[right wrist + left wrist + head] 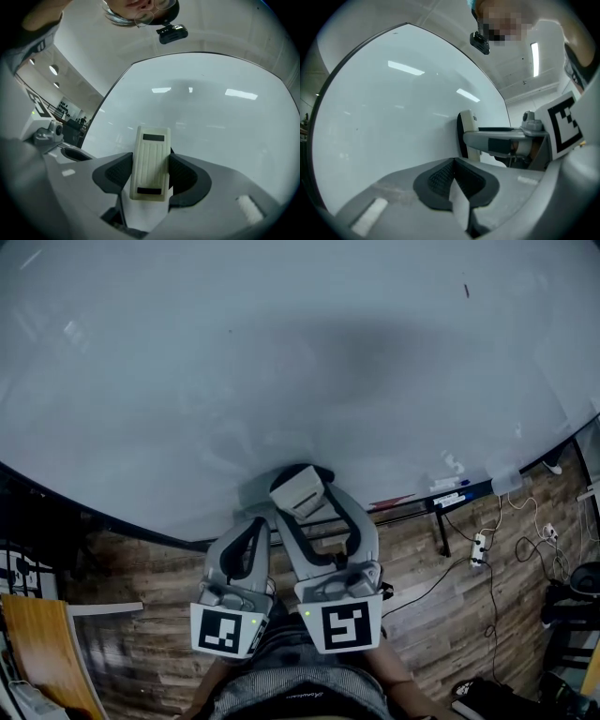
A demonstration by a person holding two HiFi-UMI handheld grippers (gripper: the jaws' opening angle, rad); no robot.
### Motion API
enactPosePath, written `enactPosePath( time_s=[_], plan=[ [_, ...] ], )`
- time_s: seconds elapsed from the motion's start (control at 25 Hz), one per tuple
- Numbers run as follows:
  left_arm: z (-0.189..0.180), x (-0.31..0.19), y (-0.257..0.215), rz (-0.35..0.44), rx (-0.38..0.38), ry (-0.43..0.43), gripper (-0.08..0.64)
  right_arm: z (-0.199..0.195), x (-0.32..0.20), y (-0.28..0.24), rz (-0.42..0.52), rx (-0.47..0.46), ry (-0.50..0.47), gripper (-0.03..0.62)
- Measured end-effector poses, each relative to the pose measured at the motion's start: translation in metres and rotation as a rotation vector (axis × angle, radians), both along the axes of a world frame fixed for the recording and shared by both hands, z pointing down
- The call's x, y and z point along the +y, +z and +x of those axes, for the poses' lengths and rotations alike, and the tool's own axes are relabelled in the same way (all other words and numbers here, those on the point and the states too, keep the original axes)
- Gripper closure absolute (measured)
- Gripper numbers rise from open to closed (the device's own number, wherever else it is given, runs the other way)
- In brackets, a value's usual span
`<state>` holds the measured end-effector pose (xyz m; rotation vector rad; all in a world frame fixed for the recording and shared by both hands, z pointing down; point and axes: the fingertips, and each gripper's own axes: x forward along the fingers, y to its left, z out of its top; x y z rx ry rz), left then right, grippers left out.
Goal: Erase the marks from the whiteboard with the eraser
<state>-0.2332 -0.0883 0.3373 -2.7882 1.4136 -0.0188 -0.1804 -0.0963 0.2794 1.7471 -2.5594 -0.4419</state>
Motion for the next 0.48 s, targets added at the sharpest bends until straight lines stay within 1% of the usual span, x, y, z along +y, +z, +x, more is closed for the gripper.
enactPosePath(
  time_s=[0.24,0.36,0.48],
  plan=[
    [0.053,0.001,0.005,-0.014,-0.004,-0.014,0.557,0.06,-0.002,0.0,0.015,-0.001,0.01,0.345],
    [0.073,0.004,0.008,-0.043,0.013,-0.031,0.557,0.079,-0.001,-0.001,0.017,-0.006,-0.006,0.345],
    [0.089,0.005,0.011,-0.053,0.023,-0.063,0.557,0.09,-0.002,0.002,0.013,-0.002,-0.039,0.345]
  ],
)
